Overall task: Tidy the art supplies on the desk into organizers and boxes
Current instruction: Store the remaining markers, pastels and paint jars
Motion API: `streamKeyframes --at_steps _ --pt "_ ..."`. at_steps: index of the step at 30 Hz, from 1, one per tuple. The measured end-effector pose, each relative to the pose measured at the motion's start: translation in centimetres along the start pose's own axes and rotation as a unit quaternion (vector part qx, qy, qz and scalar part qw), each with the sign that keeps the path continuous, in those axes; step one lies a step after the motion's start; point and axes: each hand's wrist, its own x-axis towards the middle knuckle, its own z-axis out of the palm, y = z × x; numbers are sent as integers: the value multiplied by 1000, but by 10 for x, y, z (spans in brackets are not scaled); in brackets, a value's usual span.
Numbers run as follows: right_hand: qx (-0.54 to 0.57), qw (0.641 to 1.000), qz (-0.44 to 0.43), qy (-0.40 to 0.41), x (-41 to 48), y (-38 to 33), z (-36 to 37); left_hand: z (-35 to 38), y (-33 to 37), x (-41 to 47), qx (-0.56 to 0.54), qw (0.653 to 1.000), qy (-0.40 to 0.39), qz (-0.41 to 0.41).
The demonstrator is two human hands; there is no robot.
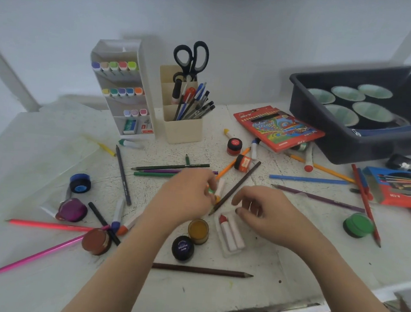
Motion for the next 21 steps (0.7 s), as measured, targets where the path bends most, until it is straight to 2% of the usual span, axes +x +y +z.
streamKeyframes --at_steps 2,5,10,17,21 --pt "-32 999 1 17 8 1 -2 -8 -12 -2 -9 998 59 -19" --pt "-57 998 -21 9 23 -2 -3 -14 -27 -3 -8 995 93 -36" --pt "-125 990 -61 -32 43 -7 4 -8 -40 -9 -29 993 99 -57" --pt "-196 976 -90 -31 54 -5 2 7 -29 -2 -50 995 76 -45" --pt "-207 973 -92 -45 57 -6 1 9 -18 8 -27 997 50 -49"
